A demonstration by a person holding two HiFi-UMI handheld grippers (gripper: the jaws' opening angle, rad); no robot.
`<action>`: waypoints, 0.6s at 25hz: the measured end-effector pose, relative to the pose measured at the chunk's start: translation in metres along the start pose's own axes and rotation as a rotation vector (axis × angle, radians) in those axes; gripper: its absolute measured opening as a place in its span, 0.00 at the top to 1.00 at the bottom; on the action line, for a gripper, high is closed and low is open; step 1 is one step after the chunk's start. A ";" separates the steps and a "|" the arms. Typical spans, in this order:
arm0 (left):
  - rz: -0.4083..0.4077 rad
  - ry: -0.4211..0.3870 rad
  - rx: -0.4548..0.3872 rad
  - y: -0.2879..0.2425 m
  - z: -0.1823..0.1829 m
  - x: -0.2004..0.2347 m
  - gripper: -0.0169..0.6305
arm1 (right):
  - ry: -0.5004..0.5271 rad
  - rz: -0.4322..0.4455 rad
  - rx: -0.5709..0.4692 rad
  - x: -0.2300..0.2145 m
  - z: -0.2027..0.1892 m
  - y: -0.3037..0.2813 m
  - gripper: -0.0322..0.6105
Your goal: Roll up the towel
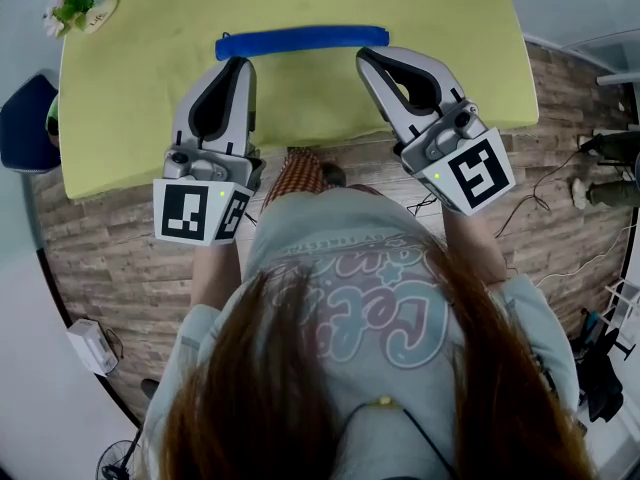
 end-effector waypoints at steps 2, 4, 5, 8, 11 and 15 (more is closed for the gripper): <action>-0.004 -0.005 -0.004 0.000 0.000 -0.003 0.93 | -0.004 -0.005 -0.001 -0.001 -0.001 0.001 0.94; -0.009 -0.015 -0.005 -0.001 0.001 -0.004 0.93 | -0.006 -0.009 -0.005 -0.002 -0.001 0.002 0.94; -0.012 -0.018 -0.005 -0.002 0.001 -0.005 0.93 | -0.005 -0.011 -0.007 -0.003 -0.001 0.001 0.94; -0.019 -0.023 -0.003 -0.003 0.001 -0.006 0.93 | 0.007 -0.013 -0.005 -0.003 -0.001 0.001 0.94; -0.024 -0.032 -0.004 -0.004 0.001 -0.007 0.93 | 0.024 -0.016 0.001 -0.002 -0.001 0.001 0.94; -0.023 -0.030 -0.003 -0.001 0.001 -0.005 0.93 | 0.035 -0.019 0.008 -0.001 -0.002 0.001 0.94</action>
Point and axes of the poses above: the fingertips, and each gripper's own axes: y backward along the fingers, x to its left, z out of its top, the point moved 7 cm from there along y, backward along the fingers, and after that the axes turned 5 degrees about -x, right-handed, at the moved point
